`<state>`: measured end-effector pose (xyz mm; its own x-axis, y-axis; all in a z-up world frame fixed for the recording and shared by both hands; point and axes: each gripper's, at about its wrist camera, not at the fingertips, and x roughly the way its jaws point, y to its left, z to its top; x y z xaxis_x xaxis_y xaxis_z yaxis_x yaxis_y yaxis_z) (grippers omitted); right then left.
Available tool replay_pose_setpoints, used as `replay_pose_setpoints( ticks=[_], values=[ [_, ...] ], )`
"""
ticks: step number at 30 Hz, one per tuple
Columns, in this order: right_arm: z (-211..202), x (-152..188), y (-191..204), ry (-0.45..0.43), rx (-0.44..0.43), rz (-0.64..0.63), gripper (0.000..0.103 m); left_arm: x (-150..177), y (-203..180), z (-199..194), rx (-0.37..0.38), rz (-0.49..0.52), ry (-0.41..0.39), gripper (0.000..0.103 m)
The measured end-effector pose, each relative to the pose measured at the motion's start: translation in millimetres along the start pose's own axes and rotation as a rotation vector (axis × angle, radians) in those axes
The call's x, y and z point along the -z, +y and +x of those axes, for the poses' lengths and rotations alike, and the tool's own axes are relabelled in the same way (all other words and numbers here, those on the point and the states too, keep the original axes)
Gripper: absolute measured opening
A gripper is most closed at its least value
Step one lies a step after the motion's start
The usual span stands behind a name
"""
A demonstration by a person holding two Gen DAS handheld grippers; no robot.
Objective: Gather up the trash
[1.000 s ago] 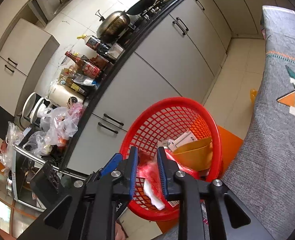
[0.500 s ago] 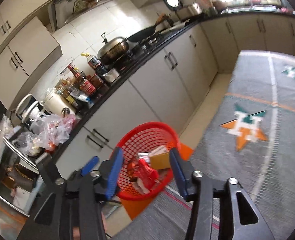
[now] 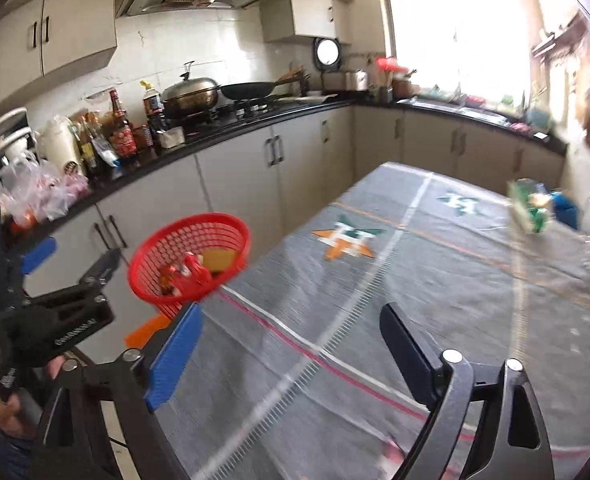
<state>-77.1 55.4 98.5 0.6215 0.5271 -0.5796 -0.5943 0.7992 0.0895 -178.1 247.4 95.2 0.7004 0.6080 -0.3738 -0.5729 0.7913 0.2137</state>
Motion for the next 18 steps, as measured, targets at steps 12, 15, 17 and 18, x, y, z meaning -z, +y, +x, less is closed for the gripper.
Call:
replay_pose_setpoints(
  ticks=[12, 15, 17, 18],
  values=[
    [-58, 47, 0, -0.047, 0.131, -0.052, 0.099, 23, 1, -31, 0.027, -0.037, 0.053, 0.103],
    [-63, 51, -1, -0.047, 0.136, -0.045, 0.099, 26, -1, -35, 0.04, -0.034, 0.05, 0.103],
    [-65, 52, 0, -0.049, 0.142, -0.049, 0.099, 26, -3, -36, 0.044, -0.023, 0.046, 0.103],
    [-66, 53, 1, -0.049, 0.145, -0.052, 0.099, 27, -4, -37, 0.045, -0.018, 0.045, 0.103]
  ],
)
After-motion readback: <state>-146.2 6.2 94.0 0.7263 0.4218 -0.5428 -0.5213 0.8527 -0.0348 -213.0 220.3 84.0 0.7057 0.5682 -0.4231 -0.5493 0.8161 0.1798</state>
